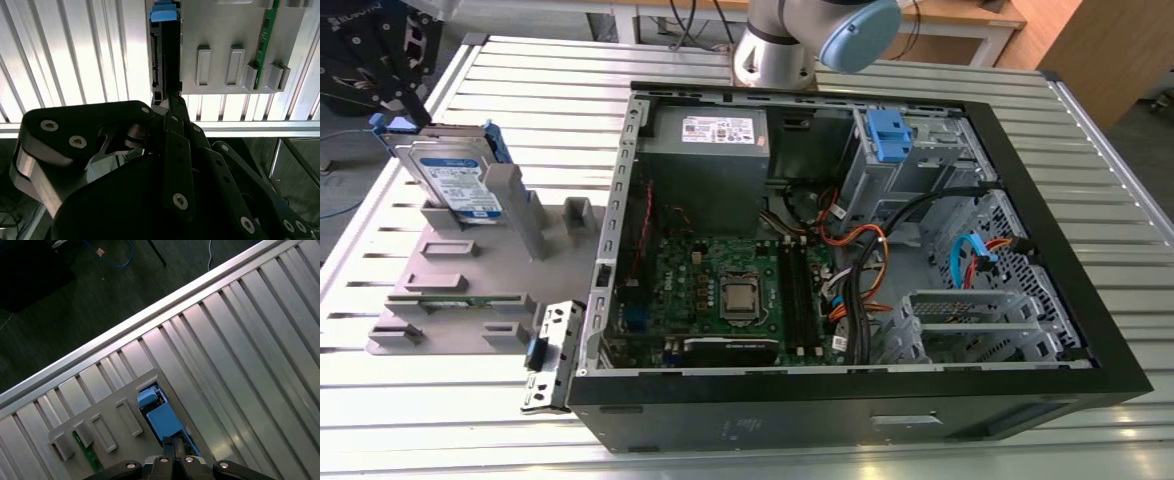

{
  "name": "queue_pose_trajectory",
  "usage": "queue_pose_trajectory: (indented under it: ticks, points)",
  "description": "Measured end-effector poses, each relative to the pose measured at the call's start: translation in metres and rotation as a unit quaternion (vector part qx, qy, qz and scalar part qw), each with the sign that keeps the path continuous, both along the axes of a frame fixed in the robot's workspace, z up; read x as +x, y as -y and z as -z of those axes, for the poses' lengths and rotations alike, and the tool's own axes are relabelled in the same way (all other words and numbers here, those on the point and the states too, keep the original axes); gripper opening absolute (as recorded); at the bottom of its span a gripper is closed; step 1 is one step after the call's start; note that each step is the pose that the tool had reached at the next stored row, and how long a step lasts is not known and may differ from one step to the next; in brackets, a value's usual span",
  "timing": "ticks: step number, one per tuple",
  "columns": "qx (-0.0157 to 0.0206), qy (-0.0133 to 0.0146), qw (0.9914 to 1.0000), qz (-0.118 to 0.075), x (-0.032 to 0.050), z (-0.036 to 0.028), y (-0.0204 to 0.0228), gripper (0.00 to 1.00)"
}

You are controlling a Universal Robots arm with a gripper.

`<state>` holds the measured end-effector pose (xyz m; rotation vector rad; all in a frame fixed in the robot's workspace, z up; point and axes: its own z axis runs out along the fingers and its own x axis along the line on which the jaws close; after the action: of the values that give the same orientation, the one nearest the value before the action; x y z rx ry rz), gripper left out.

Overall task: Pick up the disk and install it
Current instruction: 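Pick up the disk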

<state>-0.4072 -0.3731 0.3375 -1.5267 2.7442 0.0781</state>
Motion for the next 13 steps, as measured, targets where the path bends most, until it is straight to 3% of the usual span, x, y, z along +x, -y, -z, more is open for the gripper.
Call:
queue_pose_trajectory:
  ticks: [13]
  points:
    - [0.0000,0.0000,0.99999,-0.004,0.0000,0.0001,0.0000,0.11]
